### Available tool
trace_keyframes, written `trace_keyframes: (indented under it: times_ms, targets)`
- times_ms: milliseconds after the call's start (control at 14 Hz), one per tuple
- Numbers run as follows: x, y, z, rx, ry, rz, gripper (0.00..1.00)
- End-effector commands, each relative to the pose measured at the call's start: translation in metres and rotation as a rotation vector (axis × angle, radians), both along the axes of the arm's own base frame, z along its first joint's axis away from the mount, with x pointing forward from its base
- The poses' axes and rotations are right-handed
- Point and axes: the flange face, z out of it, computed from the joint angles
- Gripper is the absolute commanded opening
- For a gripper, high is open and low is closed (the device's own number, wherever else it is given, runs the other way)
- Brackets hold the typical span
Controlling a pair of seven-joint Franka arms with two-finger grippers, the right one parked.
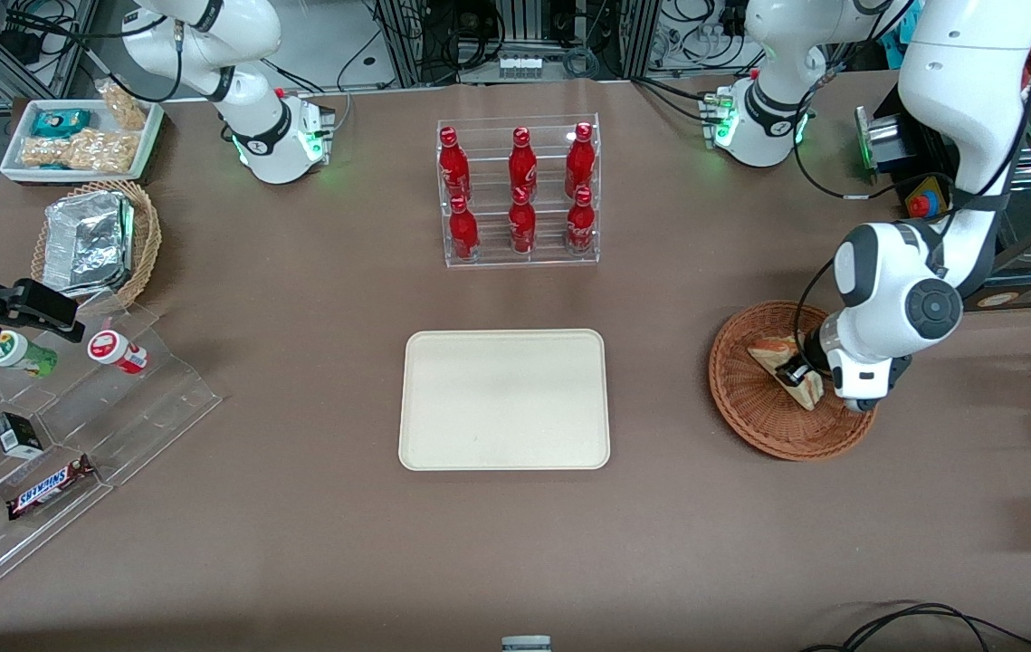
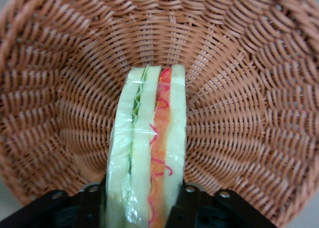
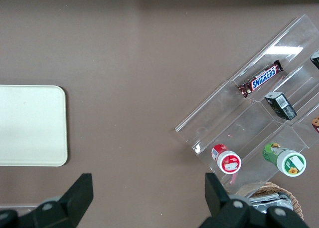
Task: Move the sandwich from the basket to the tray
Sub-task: 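Lift the sandwich and carry it over the cream tray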
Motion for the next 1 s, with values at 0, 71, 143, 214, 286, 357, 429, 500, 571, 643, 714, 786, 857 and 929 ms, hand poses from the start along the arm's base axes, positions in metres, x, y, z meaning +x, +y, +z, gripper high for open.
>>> trace_keyframes:
  times_ms: [0,71,143,214,286,357,429,500,571,643,714,786,857,929]
  targets:
    - [0.02,-0.006,0.063,0.002,0.037,-0.007,0.14]
    - [0.027,-0.011,0.085,0.002,0.061,-0.021,0.12]
    - [0.033,-0.02,0.105,-0.002,0.08,-0.04,0.12]
    - [0.035,-0.042,0.12,-0.002,0.09,-0.081,0.11]
    - [0.034,-0.065,0.129,-0.001,0.09,-0.122,0.11]
    - [0.03,-0.096,0.131,0.007,0.085,-0.177,0.11]
    - [0.023,-0.124,0.13,0.028,0.083,-0.237,0.11]
    - [0.015,-0.152,0.128,0.056,0.079,-0.31,0.12]
    - [0.006,-0.178,0.127,0.066,0.076,-0.363,0.12]
    - [-0.003,-0.204,0.123,0.066,0.076,-0.411,0.12]
    - [-0.012,-0.241,0.121,0.064,0.069,-0.469,0.12]
    - [-0.02,-0.279,0.115,0.064,0.066,-0.534,0.13]
    - [-0.028,-0.314,0.101,0.059,0.074,-0.584,0.15]
    - [-0.03,-0.344,0.09,0.054,0.072,-0.611,0.16]
